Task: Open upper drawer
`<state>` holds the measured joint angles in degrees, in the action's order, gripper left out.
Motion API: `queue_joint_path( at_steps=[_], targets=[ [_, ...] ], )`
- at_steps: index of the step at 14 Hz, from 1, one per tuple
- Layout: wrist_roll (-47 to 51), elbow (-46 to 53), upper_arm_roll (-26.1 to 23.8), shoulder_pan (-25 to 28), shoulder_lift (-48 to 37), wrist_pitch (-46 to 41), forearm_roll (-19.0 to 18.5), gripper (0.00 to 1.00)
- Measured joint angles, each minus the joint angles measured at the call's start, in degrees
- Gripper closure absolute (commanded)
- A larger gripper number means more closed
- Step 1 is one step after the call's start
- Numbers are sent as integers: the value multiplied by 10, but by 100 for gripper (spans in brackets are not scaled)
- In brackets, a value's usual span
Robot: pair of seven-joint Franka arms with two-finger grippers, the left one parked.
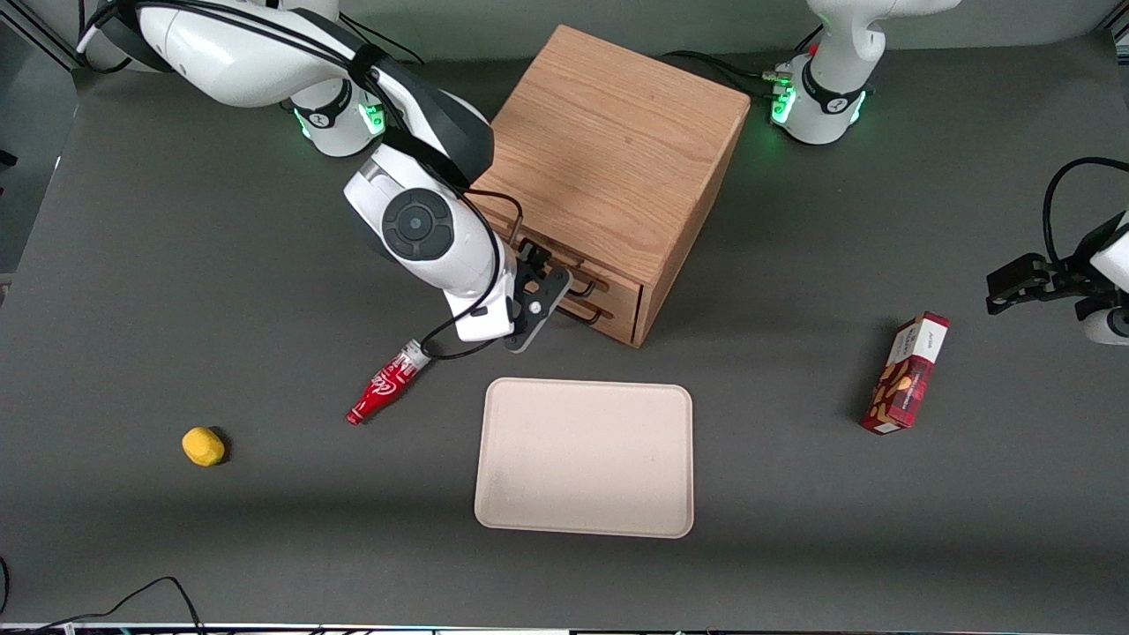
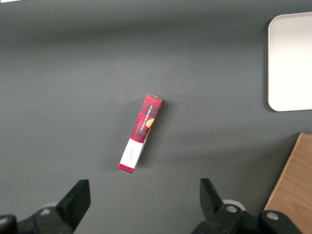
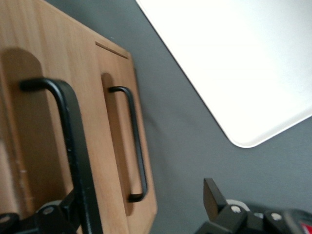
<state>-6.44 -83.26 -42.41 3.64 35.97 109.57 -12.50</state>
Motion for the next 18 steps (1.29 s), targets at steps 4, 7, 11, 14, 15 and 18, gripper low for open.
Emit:
queue_joint_path(
  at_steps=[4,7,11,14,15,18],
  targets=[
    [-2,7,9,-6,4,20,-36,0],
    [-29,14,40,-10,2,60,-42,0],
    [-74,26,104,-15,4,144,-39,0],
    [-84,45,118,-19,15,152,-33,0],
    [-87,51,120,-19,19,152,-31,0],
    [-91,58,130,-19,24,153,-3,0]
  ],
)
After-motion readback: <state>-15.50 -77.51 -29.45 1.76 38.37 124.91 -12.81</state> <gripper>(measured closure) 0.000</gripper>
